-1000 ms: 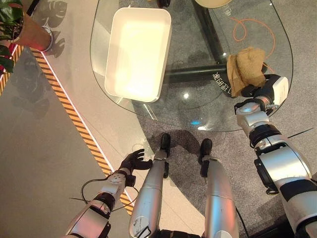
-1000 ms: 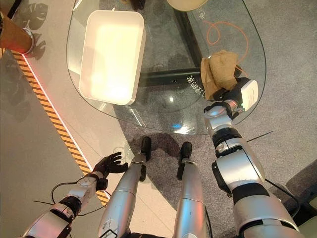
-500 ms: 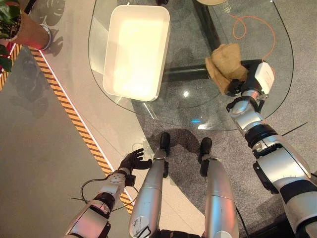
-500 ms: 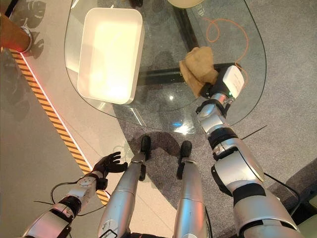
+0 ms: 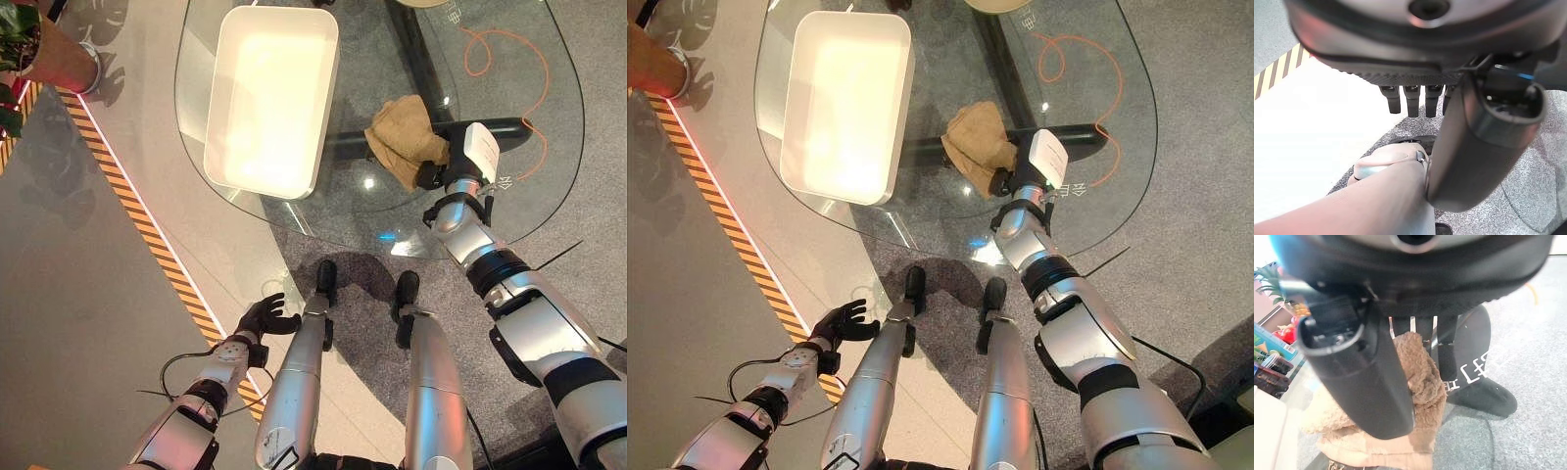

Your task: Wipe the table with a cloth and put it in the basket.

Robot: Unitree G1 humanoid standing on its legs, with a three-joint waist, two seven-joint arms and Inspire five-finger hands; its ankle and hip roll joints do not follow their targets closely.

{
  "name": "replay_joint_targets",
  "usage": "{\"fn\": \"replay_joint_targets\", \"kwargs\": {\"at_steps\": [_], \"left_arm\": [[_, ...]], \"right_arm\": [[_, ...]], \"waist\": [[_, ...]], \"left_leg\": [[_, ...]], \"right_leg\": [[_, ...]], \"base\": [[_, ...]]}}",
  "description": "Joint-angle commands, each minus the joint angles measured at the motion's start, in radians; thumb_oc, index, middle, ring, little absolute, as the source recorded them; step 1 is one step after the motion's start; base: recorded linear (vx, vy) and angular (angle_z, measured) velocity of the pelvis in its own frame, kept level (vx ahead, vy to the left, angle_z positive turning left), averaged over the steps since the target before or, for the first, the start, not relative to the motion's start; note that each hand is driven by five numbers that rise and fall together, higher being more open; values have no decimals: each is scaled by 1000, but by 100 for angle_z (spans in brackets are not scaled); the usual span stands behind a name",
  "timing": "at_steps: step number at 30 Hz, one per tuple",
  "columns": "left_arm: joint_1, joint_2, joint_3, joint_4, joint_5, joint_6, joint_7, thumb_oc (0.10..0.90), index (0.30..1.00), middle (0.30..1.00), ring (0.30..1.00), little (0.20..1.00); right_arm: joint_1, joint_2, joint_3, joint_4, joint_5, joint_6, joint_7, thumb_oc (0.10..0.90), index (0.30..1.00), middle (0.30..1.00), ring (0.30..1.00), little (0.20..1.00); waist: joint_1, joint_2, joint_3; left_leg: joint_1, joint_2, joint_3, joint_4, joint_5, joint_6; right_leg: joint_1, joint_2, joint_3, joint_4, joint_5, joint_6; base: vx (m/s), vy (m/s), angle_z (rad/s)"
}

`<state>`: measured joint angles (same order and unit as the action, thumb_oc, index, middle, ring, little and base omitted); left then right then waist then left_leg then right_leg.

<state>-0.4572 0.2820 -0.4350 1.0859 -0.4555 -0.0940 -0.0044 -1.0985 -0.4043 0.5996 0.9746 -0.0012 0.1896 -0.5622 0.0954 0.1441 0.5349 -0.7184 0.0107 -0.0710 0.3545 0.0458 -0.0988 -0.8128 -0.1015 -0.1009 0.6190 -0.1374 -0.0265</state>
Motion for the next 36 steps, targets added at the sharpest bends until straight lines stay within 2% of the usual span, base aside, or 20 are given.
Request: {"fn": "replay_joint_targets", "kwargs": {"at_steps": [1,10,24,36], "left_arm": [[69,-27,-32,11,16,30,22,800,900,900,900,900],[59,-33,-23,3,23,38,29,800,900,900,900,900],[47,-32,-22,8,26,40,29,800,900,900,900,900],[39,-36,-27,9,23,46,35,800,900,900,900,900]], "right_arm": [[15,158,95,-116,-60,-63,134,100,300,300,300,200],[79,208,163,-190,-160,-41,236,100,300,300,300,200],[98,216,200,-201,-183,-67,274,100,300,300,300,200],[101,211,199,-196,-202,-41,249,100,300,300,300,200]], "waist": [[12,8,-15],[5,2,-15],[6,1,-15],[2,1,-15]], "left_leg": [[-13,-74,86,60,-38,95],[-20,-74,90,53,-30,94],[-23,-70,91,51,-24,91],[-26,-71,90,53,-23,92]], "right_leg": [[39,1,-35,-94,67,11],[31,-1,-37,-107,77,12],[27,-8,-43,-107,81,14],[20,-7,-39,-102,83,15]], "base": [[0,0,0],[0,0,0],[0,0,0],[0,0,0]]}}
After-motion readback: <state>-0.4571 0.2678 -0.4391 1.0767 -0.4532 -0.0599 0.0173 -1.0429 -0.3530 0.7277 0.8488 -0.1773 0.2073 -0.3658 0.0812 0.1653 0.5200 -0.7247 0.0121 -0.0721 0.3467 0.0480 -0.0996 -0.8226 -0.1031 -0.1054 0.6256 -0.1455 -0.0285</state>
